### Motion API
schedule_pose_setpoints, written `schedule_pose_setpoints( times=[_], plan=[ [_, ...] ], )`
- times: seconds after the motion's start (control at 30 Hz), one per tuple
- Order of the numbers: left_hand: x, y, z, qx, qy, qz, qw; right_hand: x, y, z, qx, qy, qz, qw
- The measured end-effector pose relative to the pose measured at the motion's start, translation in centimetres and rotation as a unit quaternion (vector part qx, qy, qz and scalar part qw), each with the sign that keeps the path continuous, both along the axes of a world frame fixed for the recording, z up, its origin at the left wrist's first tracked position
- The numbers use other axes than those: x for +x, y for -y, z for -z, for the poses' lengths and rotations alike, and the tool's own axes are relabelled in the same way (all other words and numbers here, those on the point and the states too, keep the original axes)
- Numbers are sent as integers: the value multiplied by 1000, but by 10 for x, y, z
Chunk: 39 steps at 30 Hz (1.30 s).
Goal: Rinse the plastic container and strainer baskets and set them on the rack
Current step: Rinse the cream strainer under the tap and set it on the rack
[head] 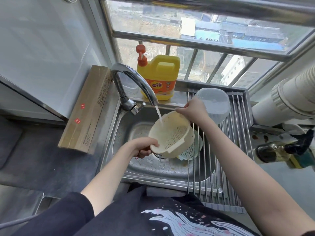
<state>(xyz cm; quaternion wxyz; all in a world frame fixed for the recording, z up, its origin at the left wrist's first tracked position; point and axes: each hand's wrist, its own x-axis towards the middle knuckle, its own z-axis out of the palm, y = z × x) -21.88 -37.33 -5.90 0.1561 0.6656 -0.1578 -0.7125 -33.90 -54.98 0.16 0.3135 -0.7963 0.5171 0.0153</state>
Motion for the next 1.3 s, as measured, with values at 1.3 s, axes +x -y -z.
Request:
schedule_pose_setpoints(
  times=[1.3],
  plan=[
    [19,-40,-43,-172,683,48,708,-10,-50,44,86,171,-55,980]
  ],
)
